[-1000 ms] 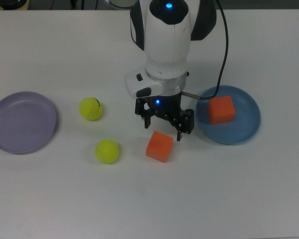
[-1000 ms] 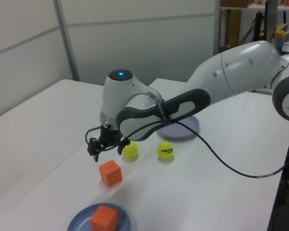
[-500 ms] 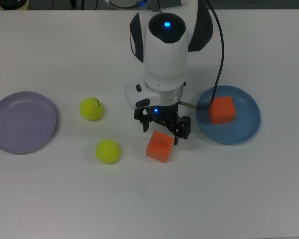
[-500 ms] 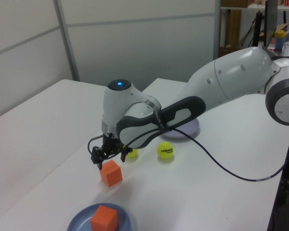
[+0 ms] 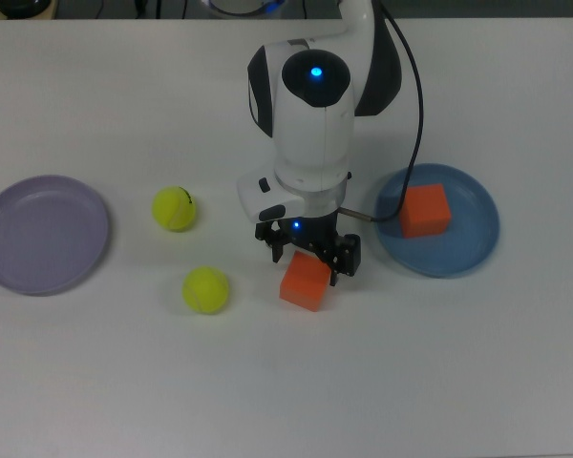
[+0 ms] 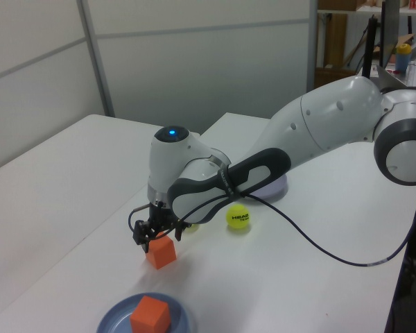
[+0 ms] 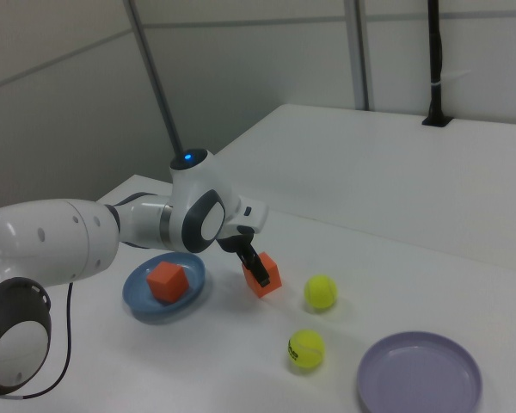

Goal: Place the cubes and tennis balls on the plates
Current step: 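Grasp the second orange cube and lift it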

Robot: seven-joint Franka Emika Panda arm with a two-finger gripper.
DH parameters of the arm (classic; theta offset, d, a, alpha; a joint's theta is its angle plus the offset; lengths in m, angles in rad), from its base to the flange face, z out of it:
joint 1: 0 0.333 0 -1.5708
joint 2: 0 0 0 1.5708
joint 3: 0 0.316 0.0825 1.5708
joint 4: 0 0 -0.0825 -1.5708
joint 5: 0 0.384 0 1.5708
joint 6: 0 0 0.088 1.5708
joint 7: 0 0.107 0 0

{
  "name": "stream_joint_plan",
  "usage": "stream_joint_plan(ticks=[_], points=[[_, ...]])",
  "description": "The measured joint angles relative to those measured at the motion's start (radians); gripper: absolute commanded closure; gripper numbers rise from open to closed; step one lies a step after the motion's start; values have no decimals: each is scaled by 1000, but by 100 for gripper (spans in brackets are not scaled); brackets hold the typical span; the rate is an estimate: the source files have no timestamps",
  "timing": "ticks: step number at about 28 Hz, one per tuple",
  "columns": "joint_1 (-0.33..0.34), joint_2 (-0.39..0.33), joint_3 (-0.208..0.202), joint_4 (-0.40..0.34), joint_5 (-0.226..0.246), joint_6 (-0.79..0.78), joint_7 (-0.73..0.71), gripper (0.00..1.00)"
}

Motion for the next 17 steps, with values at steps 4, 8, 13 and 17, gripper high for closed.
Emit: stream_joint_plan(ticks=[4,8,13,17], points=[[0,12,0,0,0,23,-7,2],[1,21,0,0,0,36,-16,49],[1,23,0,0,0,38,-22,100],[1,23,0,1,0,56,-52,100]])
